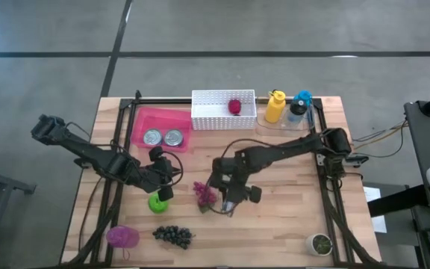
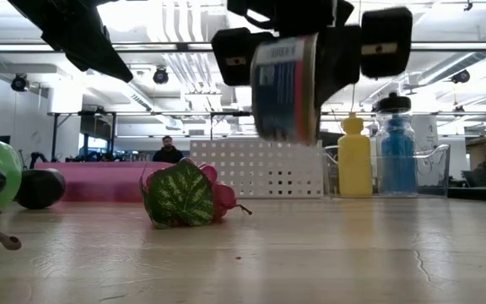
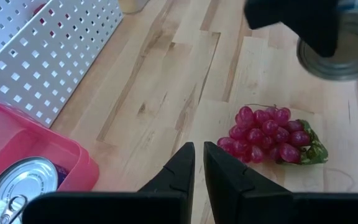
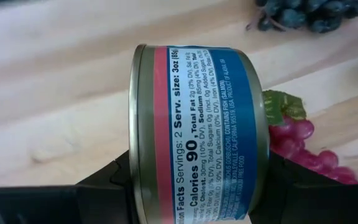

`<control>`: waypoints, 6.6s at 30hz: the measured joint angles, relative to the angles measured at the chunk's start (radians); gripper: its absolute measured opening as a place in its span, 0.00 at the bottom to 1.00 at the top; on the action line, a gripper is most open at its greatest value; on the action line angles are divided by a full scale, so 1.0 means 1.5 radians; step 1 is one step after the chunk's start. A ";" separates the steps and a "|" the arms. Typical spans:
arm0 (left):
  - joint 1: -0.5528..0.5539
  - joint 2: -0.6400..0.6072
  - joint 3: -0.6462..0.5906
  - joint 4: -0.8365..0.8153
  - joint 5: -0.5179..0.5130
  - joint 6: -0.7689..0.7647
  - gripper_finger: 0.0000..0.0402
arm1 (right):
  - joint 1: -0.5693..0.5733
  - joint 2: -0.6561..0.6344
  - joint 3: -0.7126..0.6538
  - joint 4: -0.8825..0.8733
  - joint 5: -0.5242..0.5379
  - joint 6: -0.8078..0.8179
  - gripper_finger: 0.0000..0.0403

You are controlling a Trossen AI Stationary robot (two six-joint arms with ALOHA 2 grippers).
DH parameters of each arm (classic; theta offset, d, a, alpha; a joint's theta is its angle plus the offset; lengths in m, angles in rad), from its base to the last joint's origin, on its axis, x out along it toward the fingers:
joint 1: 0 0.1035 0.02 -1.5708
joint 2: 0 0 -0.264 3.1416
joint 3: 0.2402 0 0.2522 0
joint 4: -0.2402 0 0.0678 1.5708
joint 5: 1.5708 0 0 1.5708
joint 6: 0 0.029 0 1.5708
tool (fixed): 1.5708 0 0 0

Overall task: Pick & Place Food Item
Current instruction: Put the blue pink tuna can into the pink bin

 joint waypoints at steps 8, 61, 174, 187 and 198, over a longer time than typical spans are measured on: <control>0.000 0.000 0.000 0.000 0.000 0.000 0.10 | -0.056 -0.004 -0.001 -0.023 -0.123 0.048 0.46; 0.000 0.000 0.000 0.001 0.000 0.000 0.10 | -0.153 0.005 -0.006 0.195 -0.285 0.457 0.47; 0.017 0.000 0.000 0.000 0.000 -0.049 0.54 | -0.065 -0.001 0.000 0.397 0.037 0.707 0.45; 0.017 0.000 0.000 0.000 0.000 -0.049 0.54 | -0.065 -0.001 0.000 0.399 0.037 0.713 0.45; 0.017 0.000 0.000 0.014 0.000 -0.050 0.54 | -0.065 -0.001 0.000 0.400 0.045 0.709 0.45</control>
